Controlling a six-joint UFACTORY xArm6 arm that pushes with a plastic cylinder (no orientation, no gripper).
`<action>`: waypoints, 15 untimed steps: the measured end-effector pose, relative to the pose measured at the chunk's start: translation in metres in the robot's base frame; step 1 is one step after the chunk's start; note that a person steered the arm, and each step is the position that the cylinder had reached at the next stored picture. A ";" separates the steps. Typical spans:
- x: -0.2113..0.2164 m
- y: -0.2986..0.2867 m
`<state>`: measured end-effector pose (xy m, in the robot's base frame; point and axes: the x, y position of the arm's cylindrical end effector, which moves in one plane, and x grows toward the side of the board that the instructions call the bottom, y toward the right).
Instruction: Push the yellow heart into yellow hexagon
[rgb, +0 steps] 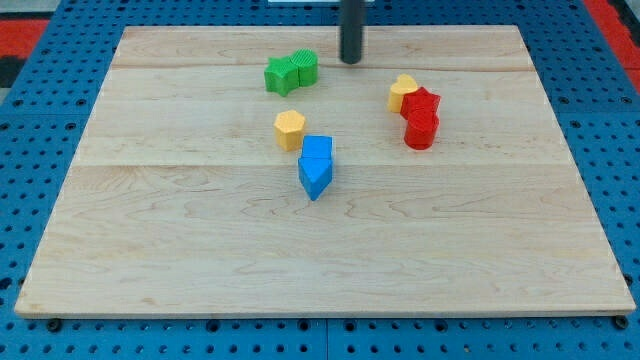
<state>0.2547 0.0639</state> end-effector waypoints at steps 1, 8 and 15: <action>-0.001 0.053; 0.069 -0.004; 0.118 -0.059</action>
<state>0.3725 0.0053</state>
